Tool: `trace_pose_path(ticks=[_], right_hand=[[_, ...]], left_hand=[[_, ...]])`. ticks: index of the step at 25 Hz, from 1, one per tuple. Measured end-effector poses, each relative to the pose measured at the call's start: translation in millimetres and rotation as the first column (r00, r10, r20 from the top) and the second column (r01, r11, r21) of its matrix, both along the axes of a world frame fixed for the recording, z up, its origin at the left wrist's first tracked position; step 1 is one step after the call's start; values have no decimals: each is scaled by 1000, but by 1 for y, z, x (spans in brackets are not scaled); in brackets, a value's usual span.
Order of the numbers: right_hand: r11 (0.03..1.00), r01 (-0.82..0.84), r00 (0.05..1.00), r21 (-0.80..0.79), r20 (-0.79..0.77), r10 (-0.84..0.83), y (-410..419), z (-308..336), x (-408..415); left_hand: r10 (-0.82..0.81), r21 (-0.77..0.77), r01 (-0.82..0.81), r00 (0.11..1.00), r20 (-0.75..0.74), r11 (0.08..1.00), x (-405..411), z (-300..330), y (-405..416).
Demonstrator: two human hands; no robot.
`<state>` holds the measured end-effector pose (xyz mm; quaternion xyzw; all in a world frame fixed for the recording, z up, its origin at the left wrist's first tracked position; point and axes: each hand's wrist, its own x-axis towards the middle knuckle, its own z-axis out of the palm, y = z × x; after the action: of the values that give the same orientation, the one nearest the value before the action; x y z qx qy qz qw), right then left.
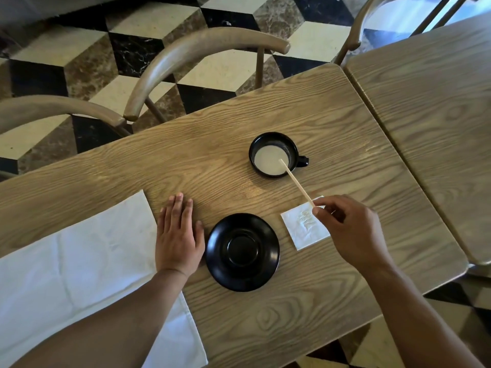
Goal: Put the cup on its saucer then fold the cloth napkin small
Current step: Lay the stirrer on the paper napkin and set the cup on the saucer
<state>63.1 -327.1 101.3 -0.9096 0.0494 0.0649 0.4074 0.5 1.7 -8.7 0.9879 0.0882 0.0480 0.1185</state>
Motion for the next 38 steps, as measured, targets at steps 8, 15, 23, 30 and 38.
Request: trace_pose_path(ticks=[8,15,23,30,38], right_hand=[[985,166,969,41,-193,-155,-42,-19,-62],[989,146,942,-2,-305,-140,-59,-38,-90],[993,116,943,-21,-311,-116,-62,-43,-92],[989,141,934,-45,-325,-148,-61,-47,-90],[989,108,932,-105,-335,-138,-61,-51,-83]], left_hand=[[11,-2,-11,1000,-22,1000,0,-1,0],[11,-14,-11,1000,-9,1000,-1,1,0],[10,-14,-10,1000,-1,1000,0,-2,1],[16,-18,-16,1000,-8,1000,0,-3,2],[15,-27,-16,1000,-13,1000,0,-2,1]])
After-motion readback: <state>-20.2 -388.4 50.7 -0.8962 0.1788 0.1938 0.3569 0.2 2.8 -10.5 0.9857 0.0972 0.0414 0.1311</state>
